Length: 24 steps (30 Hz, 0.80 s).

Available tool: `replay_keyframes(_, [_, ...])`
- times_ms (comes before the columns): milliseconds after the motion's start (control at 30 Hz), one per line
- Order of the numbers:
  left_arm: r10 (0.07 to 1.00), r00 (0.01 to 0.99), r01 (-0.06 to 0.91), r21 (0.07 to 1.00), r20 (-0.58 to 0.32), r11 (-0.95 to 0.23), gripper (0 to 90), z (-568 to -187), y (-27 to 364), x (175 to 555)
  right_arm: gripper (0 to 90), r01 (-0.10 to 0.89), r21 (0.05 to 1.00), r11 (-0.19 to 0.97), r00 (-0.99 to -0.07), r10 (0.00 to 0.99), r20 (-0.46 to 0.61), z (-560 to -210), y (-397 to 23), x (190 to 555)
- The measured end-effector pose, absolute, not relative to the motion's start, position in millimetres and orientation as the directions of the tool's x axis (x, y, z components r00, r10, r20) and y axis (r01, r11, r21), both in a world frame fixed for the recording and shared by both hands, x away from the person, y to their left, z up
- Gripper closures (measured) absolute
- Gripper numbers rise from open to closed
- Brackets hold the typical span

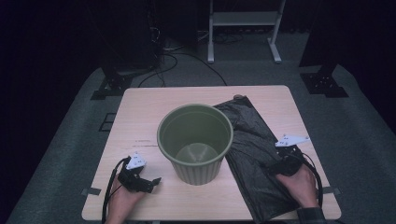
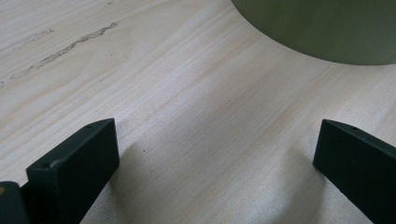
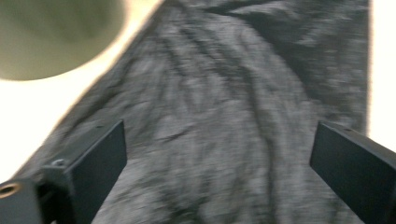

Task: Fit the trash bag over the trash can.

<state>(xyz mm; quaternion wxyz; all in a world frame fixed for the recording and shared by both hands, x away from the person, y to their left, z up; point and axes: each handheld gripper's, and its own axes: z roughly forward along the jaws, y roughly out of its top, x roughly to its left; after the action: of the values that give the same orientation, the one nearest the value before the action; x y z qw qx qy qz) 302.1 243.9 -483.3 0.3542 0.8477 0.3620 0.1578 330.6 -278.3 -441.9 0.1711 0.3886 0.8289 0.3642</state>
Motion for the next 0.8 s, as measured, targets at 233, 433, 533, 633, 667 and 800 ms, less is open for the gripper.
replay_keyframes(233, [0.725,0.688,0.502,0.715,0.011,-0.487,0.0,-483,244,302,0.0,0.586,0.705,0.400,-0.576,0.817,0.015,-455,-299,361])
replay_keyframes(433, [0.725,0.689,0.501,0.715,0.011,-0.488,0.0,-483,244,302,0.0,0.637,0.679,0.365,-0.545,0.836,0.063,-473,-312,378])
replay_keyframes(533, [0.723,0.691,0.500,0.714,0.012,-0.489,0.0,-483,244,302,0.0,0.658,0.664,0.355,-0.538,0.839,0.085,-479,-315,381])
replay_keyframes(633, [0.719,0.695,0.499,0.712,0.012,-0.494,0.0,-483,244,302,0.0,0.659,0.663,0.355,-0.547,0.832,0.097,-480,-314,381])
replay_keyframes(667, [0.719,0.695,0.499,0.712,0.012,-0.494,0.0,-483,244,302,0.0,0.657,0.664,0.358,-0.553,0.827,0.101,-480,-312,381])
replay_keyframes(800, [0.718,0.696,0.498,0.713,0.012,-0.494,0.0,-483,244,302,0.0,0.641,0.660,0.391,-0.592,0.800,0.101,-479,-300,378])
